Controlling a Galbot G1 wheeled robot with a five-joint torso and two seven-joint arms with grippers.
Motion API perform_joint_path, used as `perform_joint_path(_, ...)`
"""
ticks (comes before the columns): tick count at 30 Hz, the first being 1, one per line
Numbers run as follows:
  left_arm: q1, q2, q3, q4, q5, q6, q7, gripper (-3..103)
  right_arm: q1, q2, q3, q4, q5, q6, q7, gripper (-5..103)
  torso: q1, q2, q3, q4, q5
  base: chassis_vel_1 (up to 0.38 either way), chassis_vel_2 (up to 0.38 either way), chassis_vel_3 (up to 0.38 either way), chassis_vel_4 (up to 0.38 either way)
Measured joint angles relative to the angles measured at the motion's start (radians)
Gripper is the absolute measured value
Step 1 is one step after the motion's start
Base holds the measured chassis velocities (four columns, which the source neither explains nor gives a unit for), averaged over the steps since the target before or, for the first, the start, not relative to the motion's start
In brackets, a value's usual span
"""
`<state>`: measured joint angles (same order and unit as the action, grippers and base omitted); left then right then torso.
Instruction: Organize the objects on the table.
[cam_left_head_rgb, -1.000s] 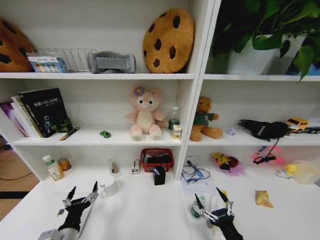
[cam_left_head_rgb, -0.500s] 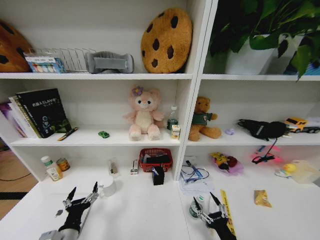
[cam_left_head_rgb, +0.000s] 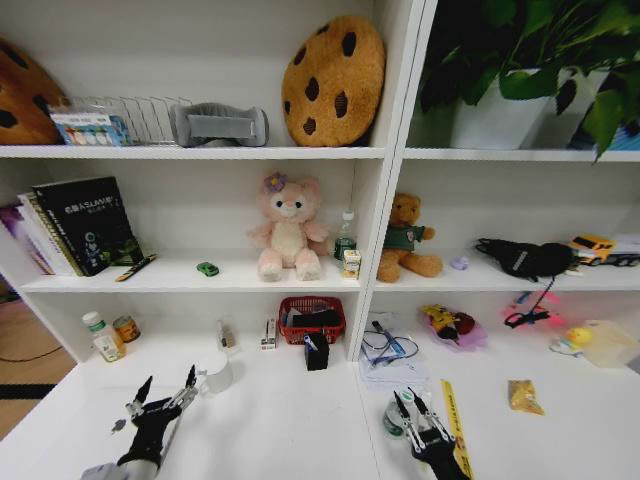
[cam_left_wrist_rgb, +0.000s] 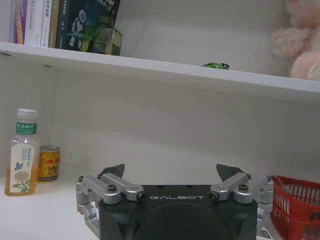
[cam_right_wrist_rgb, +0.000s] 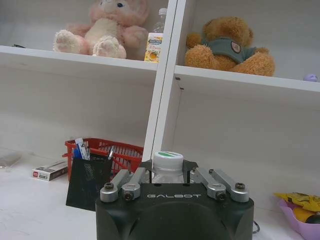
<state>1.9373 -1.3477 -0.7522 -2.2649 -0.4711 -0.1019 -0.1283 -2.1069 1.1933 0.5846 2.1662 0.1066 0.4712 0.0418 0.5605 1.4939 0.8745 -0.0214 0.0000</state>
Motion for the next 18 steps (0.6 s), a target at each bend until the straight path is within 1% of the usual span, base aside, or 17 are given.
perform_joint_path(3, 0.0, 0.001, -0.004, -0.001, -0.002, 0.0, 0.001, 100, -0.019, -0.005, 0.006, 0.01, 0.0, 0.006, 0.0, 30, 0.0, 0.0, 0.0, 0.0, 0.0, 0.0, 0.0, 0.0, 0.0)
perform_joint_path(6, 0.005, 0.006, -0.023, 0.0, -0.016, -0.006, 0.005, 100, -0.116, -0.014, 0.045, 0.053, -0.02, 0.053, 0.018, 30, 0.0, 0.0, 0.0, 0.0, 0.0, 0.0, 0.0, 0.0, 0.0)
perform_joint_path(8, 0.005, 0.006, -0.024, 0.001, -0.017, -0.007, 0.006, 100, -0.126, -0.013, 0.049, 0.058, -0.024, 0.056, 0.024, 30, 0.0, 0.0, 0.0, 0.0, 0.0, 0.0, 0.0, 0.0, 0.0)
perform_joint_path(12, 0.007, 0.005, -0.035, 0.009, -0.024, -0.013, 0.009, 100, -0.195, 0.004, 0.068, 0.1, -0.05, 0.067, 0.071, 30, 0.0, 0.0, 0.0, -0.0002, -0.0002, 0.0, 0.0, 0.0, 0.0)
perform_joint_path(13, 0.008, 0.001, -0.045, 0.014, -0.027, -0.019, 0.012, 100, -0.249, 0.014, 0.075, 0.133, -0.07, 0.074, 0.1, 30, 0.0, 0.0, 0.0, 0.0001, 0.0001, 0.0, 0.0, 0.0, 0.0)
perform_joint_path(14, 0.008, 0.001, -0.045, 0.014, -0.027, -0.019, 0.012, 100, -0.249, 0.014, 0.075, 0.133, -0.07, 0.074, 0.1, 30, 0.0, 0.0, 0.0, 0.0001, 0.0001, 0.0, 0.0, 0.0, 0.0)
perform_joint_path(15, 0.007, -0.004, -0.059, 0.017, -0.037, -0.022, 0.014, 100, -0.321, 0.027, 0.08, 0.162, -0.107, 0.09, 0.134, 30, 0.0, 0.0, 0.0, 0.0002, 0.0, 0.0, 0.0, 0.0, 0.0)
perform_joint_path(16, 0.0, -0.005, -0.07, 0.024, -0.051, -0.025, 0.015, 100, -0.402, 0.045, 0.08, 0.182, -0.165, 0.122, 0.177, 30, 0.0, 0.0, 0.0, 0.0002, -0.0001, 0.0, 0.0, 0.0, 0.0)
perform_joint_path(17, 0.0, -0.005, -0.07, 0.024, -0.051, -0.025, 0.015, 100, -0.402, 0.045, 0.08, 0.182, -0.165, 0.122, 0.177, 30, 0.0, 0.0, 0.0, 0.0002, -0.0001, 0.0, 0.0, 0.0, 0.0)
perform_joint_path(18, -0.005, -0.001, -0.075, 0.032, -0.059, -0.025, 0.016, 100, -0.45, 0.06, 0.078, 0.188, -0.209, 0.146, 0.207, 30, 0.0, 0.0, 0.0, -0.0001, -0.0004, 0.0, 0.0, 0.0, 0.0)
